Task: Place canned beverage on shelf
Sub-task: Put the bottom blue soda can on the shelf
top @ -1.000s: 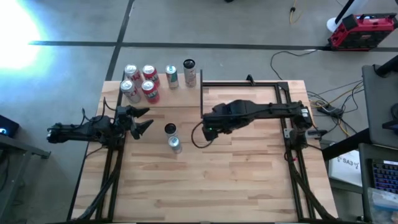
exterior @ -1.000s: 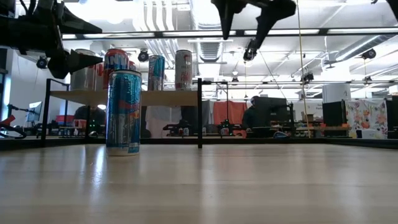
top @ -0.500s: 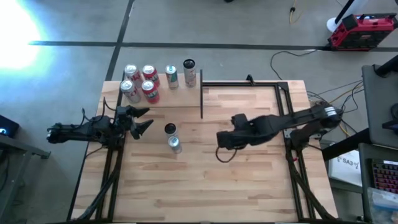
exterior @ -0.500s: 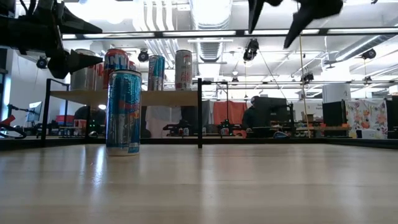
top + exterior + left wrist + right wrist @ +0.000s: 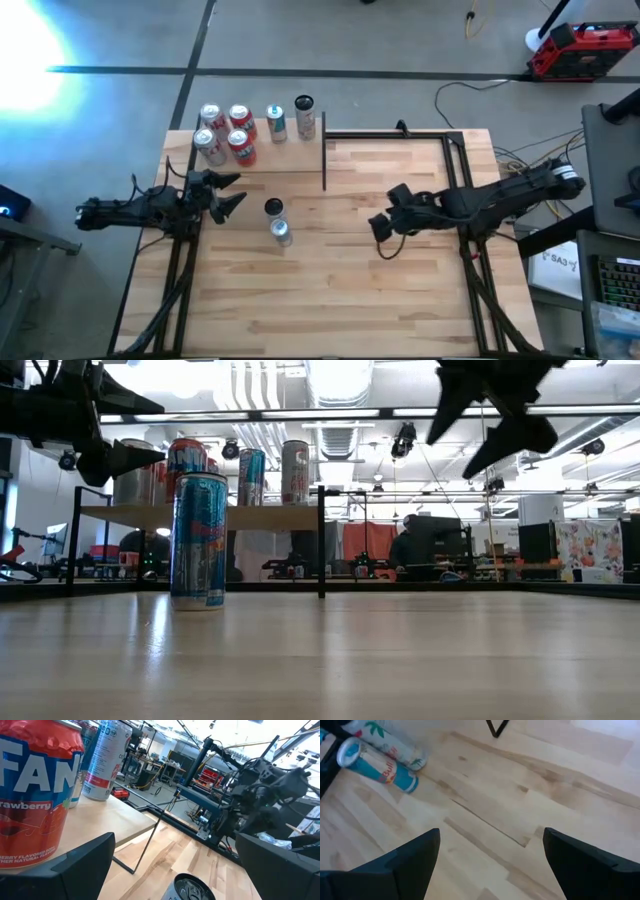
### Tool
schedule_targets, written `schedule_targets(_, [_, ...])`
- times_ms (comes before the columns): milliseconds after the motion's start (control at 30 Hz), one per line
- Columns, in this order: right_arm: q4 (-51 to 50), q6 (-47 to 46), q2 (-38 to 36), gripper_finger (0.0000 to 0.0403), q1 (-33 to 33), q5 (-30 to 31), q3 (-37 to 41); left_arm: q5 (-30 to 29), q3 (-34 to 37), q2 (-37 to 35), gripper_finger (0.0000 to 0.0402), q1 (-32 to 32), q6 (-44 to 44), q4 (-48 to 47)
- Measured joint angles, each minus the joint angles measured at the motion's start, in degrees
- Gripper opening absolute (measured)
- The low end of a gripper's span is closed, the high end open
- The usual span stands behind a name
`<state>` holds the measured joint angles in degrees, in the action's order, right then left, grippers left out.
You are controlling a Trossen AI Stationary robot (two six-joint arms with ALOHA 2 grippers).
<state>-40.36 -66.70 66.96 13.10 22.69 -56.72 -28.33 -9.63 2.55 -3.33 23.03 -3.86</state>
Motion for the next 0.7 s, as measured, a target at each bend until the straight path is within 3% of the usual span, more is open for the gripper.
schedule_targets(700, [15.9,16.4,-26.0,0.0336,0.0,1.5,25.8,0.0,0.0,0.0,0.0398,0.0,0.0,0.0])
